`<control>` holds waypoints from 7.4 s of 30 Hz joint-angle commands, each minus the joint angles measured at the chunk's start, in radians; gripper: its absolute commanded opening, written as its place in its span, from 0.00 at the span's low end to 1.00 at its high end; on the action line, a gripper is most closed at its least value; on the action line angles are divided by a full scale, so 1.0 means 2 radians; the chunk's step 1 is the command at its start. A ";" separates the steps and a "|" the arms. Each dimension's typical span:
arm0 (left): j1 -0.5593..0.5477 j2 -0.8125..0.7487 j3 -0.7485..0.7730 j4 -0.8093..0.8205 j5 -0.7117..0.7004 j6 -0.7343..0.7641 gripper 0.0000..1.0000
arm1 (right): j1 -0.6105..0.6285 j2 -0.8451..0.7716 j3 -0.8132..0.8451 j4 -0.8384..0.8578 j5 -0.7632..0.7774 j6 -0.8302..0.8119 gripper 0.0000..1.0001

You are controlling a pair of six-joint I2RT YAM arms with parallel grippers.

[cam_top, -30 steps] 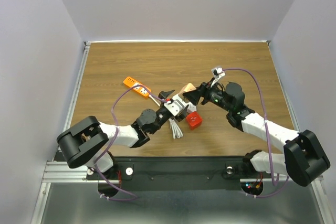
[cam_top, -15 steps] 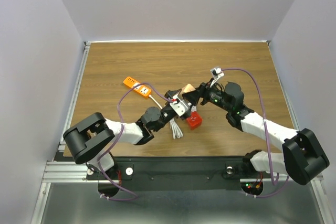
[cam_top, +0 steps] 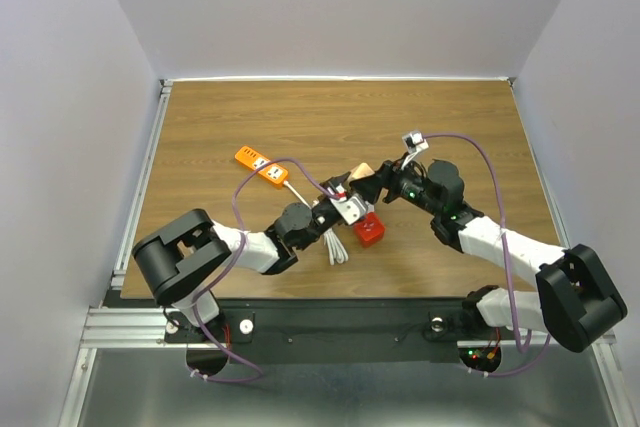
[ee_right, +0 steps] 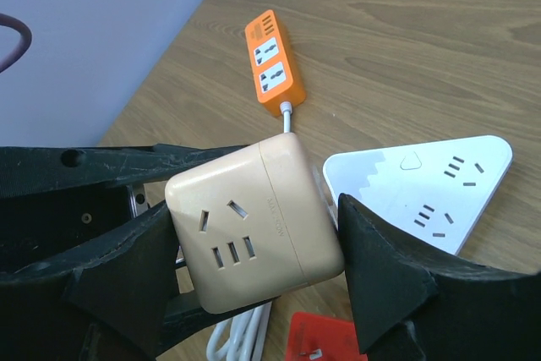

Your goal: Insert the plug

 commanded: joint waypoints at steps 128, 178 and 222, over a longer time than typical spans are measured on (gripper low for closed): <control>0.031 -0.520 -0.178 -0.112 -0.161 -0.178 0.97 | 0.017 0.100 0.122 0.163 -0.123 -0.077 0.00; 0.446 -0.069 0.024 -0.066 0.120 -0.485 0.95 | 0.108 0.491 0.488 -0.010 -0.124 -0.424 0.01; 0.446 -0.114 -0.006 -0.060 0.100 -0.483 0.95 | 0.143 0.465 0.334 0.170 0.050 -0.334 0.01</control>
